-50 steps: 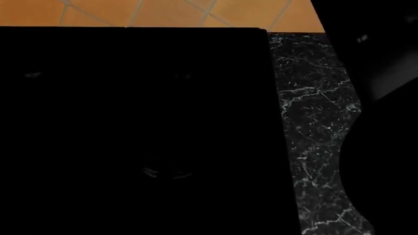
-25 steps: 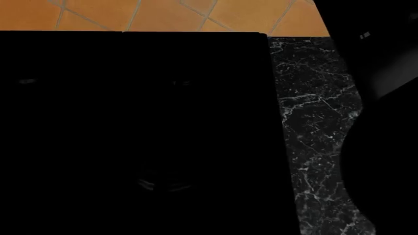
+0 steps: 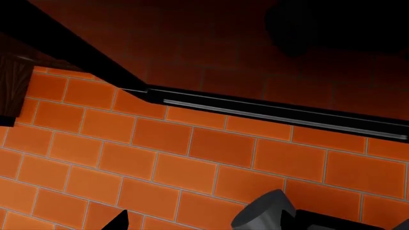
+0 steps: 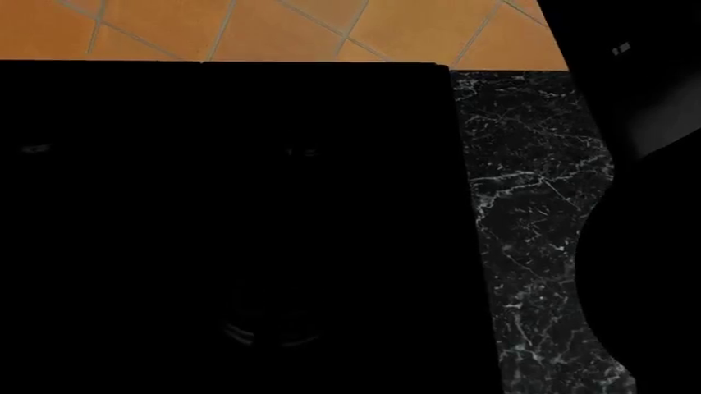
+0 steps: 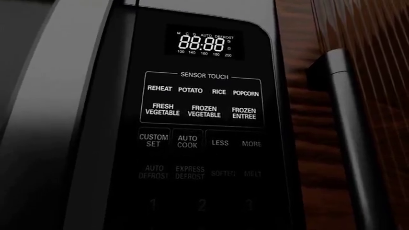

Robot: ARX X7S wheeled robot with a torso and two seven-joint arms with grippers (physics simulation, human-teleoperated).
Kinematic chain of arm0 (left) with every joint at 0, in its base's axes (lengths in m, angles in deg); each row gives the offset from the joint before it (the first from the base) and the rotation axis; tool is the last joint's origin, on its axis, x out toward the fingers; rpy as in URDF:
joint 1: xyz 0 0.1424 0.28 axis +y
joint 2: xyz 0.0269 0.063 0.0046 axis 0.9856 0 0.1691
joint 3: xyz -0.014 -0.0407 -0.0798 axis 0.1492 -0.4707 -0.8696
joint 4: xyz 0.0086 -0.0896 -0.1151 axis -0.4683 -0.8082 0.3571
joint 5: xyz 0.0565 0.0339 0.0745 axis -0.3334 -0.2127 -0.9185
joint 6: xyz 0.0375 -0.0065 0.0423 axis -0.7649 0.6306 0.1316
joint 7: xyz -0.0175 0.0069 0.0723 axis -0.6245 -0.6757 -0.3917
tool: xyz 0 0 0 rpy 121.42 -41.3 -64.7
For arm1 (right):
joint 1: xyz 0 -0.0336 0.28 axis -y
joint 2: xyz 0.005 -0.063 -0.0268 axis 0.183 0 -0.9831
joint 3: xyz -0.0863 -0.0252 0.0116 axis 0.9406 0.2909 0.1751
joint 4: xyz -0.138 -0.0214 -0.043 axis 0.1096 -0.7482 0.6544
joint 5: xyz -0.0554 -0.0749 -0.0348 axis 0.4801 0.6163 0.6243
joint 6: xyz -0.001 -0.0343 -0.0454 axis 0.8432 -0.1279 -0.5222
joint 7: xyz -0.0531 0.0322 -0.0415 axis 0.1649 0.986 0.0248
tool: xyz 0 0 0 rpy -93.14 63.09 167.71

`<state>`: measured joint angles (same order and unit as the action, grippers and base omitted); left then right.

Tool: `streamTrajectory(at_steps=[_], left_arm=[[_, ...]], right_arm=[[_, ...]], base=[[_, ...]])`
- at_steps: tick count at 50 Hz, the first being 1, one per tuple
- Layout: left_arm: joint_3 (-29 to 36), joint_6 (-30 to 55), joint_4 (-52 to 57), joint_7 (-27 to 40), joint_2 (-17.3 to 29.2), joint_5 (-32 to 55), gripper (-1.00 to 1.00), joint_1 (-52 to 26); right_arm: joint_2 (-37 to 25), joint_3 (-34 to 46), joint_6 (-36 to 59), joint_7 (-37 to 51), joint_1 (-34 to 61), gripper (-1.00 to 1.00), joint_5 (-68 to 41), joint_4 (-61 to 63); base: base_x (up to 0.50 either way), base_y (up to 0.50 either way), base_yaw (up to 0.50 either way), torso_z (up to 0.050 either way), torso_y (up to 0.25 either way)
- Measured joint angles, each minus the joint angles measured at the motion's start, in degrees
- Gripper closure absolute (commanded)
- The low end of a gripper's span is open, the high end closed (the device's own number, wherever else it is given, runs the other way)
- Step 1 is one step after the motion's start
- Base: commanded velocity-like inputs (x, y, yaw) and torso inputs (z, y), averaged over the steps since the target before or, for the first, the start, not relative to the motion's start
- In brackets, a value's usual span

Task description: Press the stop button on the microwave

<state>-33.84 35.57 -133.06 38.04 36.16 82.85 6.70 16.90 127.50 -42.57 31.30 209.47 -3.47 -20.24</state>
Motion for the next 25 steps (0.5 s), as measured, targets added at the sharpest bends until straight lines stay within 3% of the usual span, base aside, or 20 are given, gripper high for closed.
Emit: streamTrajectory(at_steps=[10,25], left_arm=[[0.00,0.00,-0.03,0.00,0.00,0.00,-1.00,0.02],[0.00,0.00,-0.04,0.00,0.00,0.00,-1.00,0.02]], right_arm=[[-0.03,-0.48,2.24,-0.25,1.73,-1.00,-1.07,0.13],[-3.57,-10.37,12.19,5.02,3.96,-1.00,6.29,9.98]], base=[[0.00,0.00,0.00,0.000,0.000],[0.00,0.00,0.00,0.000,0.000]])
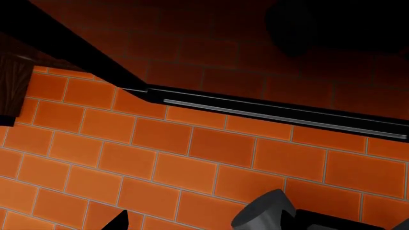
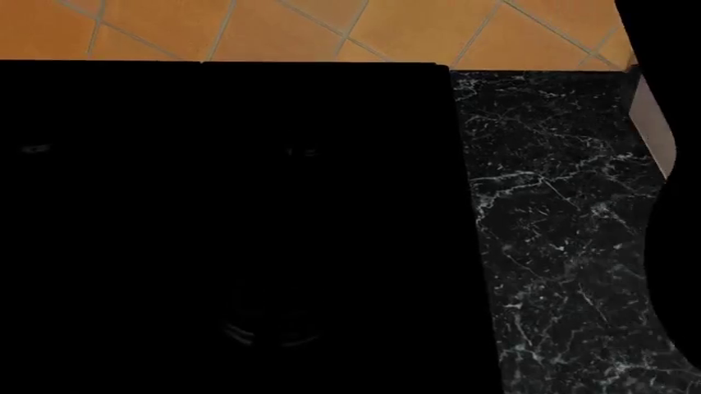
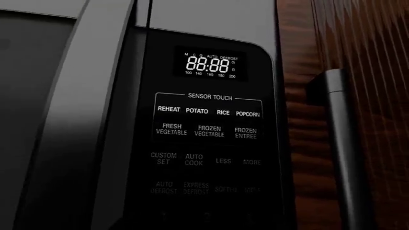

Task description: Press the stop button on the microwave

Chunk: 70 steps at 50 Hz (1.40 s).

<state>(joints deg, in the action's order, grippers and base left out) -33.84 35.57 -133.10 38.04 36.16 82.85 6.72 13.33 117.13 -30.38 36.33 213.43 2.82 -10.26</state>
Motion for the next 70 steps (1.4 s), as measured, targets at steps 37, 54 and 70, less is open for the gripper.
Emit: streamTrajectory(at_steps=[37,54,70], left_arm=[[0.00,0.00,0.00,0.00,0.00,0.00,-1.00,0.00],[0.00,0.00,0.00,0.00,0.00,0.00,-1.00,0.00],[0.00,0.00,0.00,0.00,0.00,0.00,-1.00,0.00]], right_arm=[[-12.13,-7.54,14.62,12.59,-2.48,1.00,0.02,25.75],[-17.86,-9.03,17.58,15.32,-5.65,1.00,-2.11,34.64],[-20.43,-10.28,19.75,18.16,-8.01,1.00,-4.88,39.65]], base=[[0.00,0.00,0.00,0.000,0.000],[0.00,0.00,0.00,0.000,0.000],[0.00,0.00,0.00,0.000,0.000]])
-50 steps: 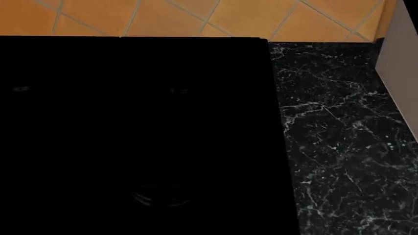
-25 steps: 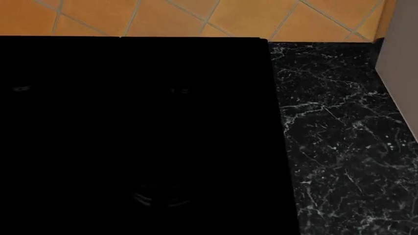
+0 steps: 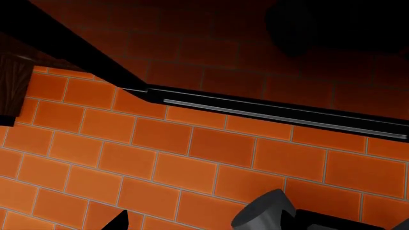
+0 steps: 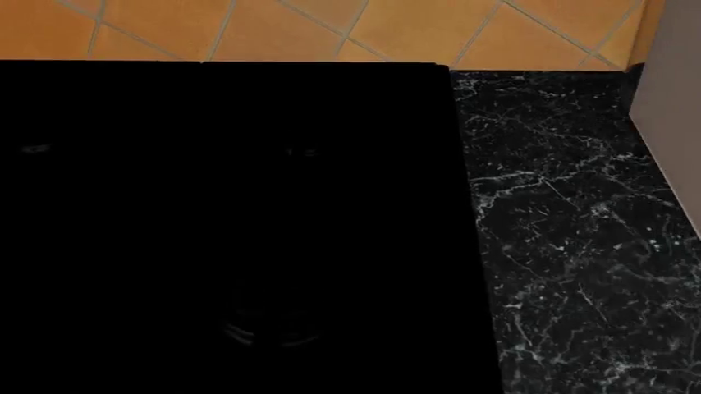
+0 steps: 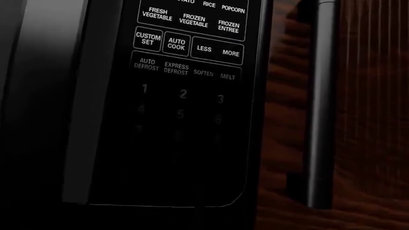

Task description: Press the stop button on the microwave

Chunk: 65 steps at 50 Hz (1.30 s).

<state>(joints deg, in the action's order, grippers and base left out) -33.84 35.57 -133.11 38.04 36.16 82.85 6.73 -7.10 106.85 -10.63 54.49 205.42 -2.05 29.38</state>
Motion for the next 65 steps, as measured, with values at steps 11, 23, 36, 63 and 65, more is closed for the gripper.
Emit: streamTrajectory(at_steps=[11,23,36,63,65], left_arm=[[0.00,0.00,0.00,0.00,0.00,0.00,-1.00,0.00],[0.00,0.00,0.00,0.00,0.00,0.00,-1.00,0.00],[0.00,0.00,0.00,0.00,0.00,0.00,-1.00,0.00],[0.00,0.00,0.00,0.00,0.00,0.00,-1.00,0.00],[0.00,0.00,0.00,0.00,0.00,0.00,-1.00,0.00]], right_arm=[[-0.27,0.14,-0.07,-0.46,-0.73,1.00,0.95,-1.33],[1.17,-0.11,-0.29,-1.83,0.35,1.00,2.30,-3.94],[2.46,-0.03,-0.38,-3.09,0.57,1.00,3.53,-5.63],[6.87,1.69,-2.76,-9.56,0.33,1.00,8.71,-16.31],[7.29,1.84,-3.01,-10.17,0.25,1.00,9.09,-17.31]], base=[[0.00,0.00,0.00,0.000,0.000],[0.00,0.00,0.00,0.000,0.000],[0.00,0.00,0.00,0.000,0.000],[0.00,0.00,0.00,0.000,0.000],[0.00,0.00,0.00,0.000,0.000]])
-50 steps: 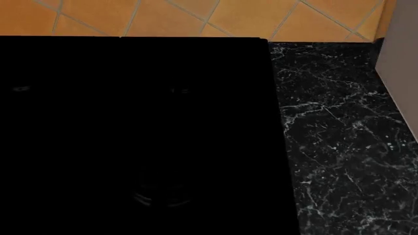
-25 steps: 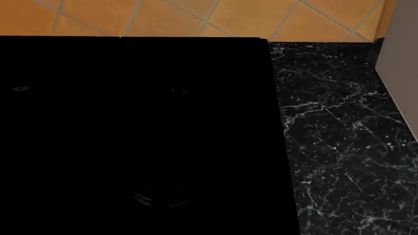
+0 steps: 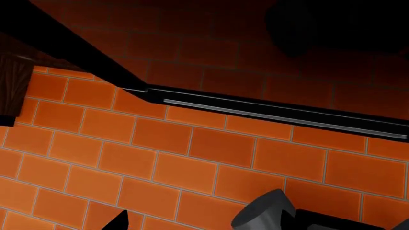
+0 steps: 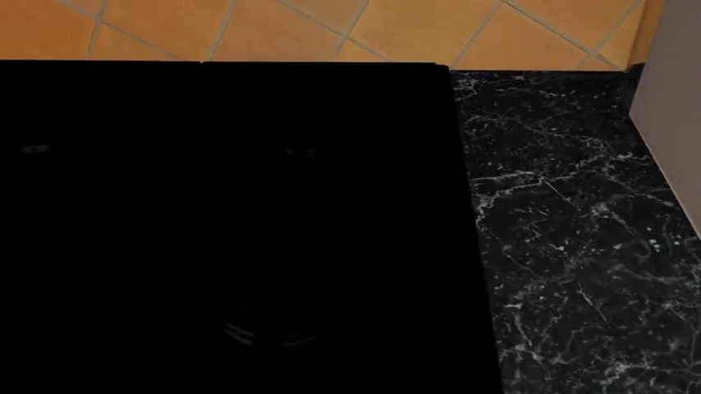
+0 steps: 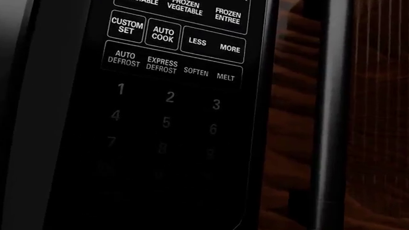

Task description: Press the stop button on the microwave

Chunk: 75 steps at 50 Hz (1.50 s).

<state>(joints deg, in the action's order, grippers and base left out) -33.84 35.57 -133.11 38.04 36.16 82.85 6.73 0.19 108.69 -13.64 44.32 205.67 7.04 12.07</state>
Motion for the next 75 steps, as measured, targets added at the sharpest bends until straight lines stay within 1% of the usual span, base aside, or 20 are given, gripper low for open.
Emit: streamTrajectory(at_steps=[14,32,44,58,75], left_arm=[[0.00,0.00,0.01,0.00,0.00,0.00,-1.00,-0.01],[0.00,0.00,0.00,0.00,0.00,0.00,-1.00,0.00],[0.00,0.00,0.00,0.00,0.00,0.00,-1.00,0.00],[0.00,0.00,0.00,0.00,0.00,0.00,-1.00,0.00],[0.00,0.00,0.00,0.00,0.00,0.00,-1.00,0.00]], right_arm=[[3.33,0.91,-2.33,-4.45,-1.11,1.00,2.40,-8.12],[8.30,2.93,1.47,-1.53,-0.16,1.00,8.85,-12.12],[10.72,3.61,1.94,0.45,-0.49,1.00,12.03,-14.28],[11.82,3.91,0.95,1.96,-0.74,1.00,12.08,-15.63],[10.11,3.33,1.69,-1.28,0.50,1.00,9.46,-14.80]], base=[[0.00,0.00,0.00,0.000,0.000],[0.03,0.00,0.01,0.005,0.000],[0.03,0.00,0.01,0.007,0.000],[0.03,0.00,0.01,0.008,0.000],[0.03,0.00,0.01,0.007,0.000]])
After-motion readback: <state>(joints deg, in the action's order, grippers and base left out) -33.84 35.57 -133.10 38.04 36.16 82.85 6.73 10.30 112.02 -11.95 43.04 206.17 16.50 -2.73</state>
